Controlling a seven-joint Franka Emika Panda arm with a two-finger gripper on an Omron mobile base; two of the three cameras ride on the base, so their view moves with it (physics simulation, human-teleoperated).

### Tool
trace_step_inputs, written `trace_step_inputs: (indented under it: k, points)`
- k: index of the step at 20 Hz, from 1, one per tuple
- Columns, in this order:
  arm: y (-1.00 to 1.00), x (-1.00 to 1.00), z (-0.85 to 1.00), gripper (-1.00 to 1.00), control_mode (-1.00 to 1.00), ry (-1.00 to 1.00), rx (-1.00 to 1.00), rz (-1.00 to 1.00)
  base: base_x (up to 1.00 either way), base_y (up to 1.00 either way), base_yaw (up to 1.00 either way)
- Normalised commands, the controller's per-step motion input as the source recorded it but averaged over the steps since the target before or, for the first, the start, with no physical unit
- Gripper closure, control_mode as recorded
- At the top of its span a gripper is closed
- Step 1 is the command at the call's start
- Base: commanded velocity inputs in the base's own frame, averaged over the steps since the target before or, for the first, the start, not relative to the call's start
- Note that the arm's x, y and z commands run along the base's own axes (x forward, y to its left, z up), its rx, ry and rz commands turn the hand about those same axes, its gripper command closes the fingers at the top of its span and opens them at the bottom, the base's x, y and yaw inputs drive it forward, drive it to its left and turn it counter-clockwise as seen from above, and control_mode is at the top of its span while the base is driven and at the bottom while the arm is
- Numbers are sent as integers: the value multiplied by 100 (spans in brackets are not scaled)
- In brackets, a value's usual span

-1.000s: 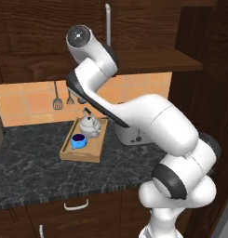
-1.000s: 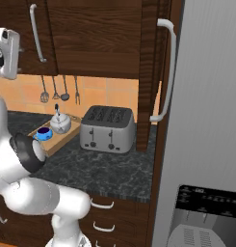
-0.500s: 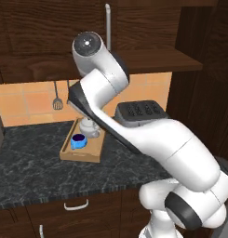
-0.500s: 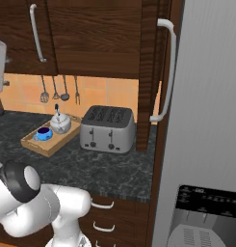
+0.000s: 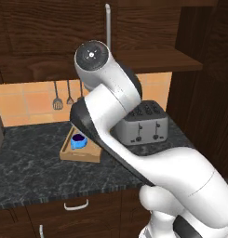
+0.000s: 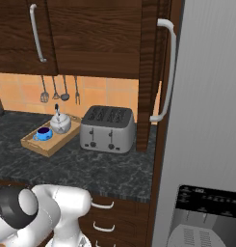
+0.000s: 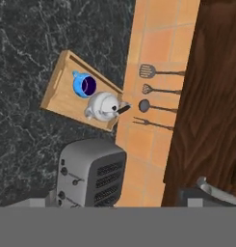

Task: Pick the kettle from the counter and place it on the tray. Then pick the mug from the cabinet and place it on the tray. Then close the cabinet doors.

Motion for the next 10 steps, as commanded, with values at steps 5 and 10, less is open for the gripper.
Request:
trace_step_inputs:
  k: [5,10]
  points:
    - [-2,-61,0,-100,-100,0,-12,0,0,0,0]
    - [-25,-43,0,-100,-100,0,-10,0,0,0,0]
